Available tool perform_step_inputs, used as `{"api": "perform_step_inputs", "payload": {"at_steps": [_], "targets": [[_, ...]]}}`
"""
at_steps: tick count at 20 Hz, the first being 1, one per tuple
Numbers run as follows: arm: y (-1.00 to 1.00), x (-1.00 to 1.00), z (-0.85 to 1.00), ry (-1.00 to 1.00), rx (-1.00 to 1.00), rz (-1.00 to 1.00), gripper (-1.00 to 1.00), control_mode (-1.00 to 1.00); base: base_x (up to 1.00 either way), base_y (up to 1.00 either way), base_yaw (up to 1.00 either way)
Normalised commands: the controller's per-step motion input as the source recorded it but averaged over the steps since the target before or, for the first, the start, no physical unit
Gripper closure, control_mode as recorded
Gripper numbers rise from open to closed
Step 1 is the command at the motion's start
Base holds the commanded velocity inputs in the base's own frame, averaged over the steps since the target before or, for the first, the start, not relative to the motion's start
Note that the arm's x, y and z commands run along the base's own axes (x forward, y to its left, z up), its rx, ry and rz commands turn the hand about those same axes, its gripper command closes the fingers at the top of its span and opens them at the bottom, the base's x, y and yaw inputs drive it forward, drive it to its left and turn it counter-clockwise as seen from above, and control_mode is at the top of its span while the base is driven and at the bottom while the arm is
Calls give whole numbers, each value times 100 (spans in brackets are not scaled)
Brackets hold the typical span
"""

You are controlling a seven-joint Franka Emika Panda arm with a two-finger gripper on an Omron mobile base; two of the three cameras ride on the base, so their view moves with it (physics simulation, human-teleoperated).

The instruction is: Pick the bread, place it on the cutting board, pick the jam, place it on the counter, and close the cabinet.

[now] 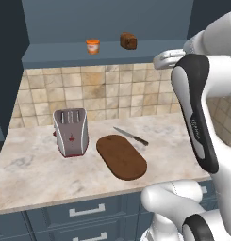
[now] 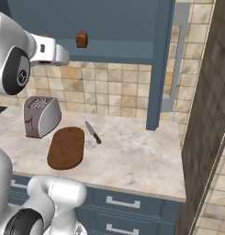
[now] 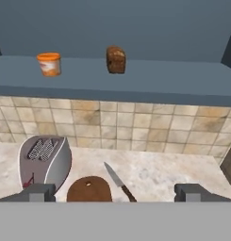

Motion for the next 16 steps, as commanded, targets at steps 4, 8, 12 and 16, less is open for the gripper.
{"api": "perform_step_inputs", "payload": {"at_steps": [4, 8, 12, 16], "targets": [[3, 9, 14, 0, 0, 0, -100, -100, 0, 0, 0], [4, 13, 10, 0, 0, 0, -100, -100, 0, 0, 0], [9, 16, 7, 0, 0, 0, -100, -100, 0, 0, 0], [12, 20, 7, 0, 0, 0, -100, -100, 0, 0, 0]]}}
